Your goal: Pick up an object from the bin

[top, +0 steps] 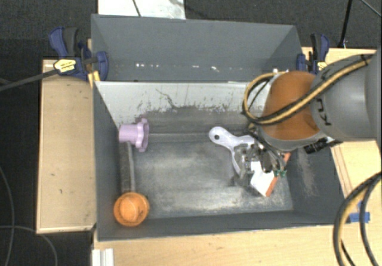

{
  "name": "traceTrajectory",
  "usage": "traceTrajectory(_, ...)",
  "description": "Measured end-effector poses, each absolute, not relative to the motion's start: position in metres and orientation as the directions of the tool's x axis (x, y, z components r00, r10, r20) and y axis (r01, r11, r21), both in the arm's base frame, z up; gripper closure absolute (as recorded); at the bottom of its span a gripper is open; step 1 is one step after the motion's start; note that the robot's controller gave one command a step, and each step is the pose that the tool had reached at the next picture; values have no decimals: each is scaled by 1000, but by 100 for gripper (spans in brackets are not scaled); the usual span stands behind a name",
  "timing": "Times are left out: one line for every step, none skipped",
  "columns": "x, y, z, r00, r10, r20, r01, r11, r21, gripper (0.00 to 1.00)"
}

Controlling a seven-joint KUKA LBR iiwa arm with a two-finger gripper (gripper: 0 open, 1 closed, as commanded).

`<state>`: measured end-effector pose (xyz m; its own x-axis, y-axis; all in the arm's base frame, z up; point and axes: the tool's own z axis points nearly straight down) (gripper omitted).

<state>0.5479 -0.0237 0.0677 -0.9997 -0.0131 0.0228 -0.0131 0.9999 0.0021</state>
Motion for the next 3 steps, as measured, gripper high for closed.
traceTrajectory(539,-18,107,-995,-102,6,-102,995,0,100)
traceTrajectory(534,-36,141,-987,-157,14,-157,988,4,100)
traceTrajectory(536,-40,158,-988,-151,11,-151,989,1,100)
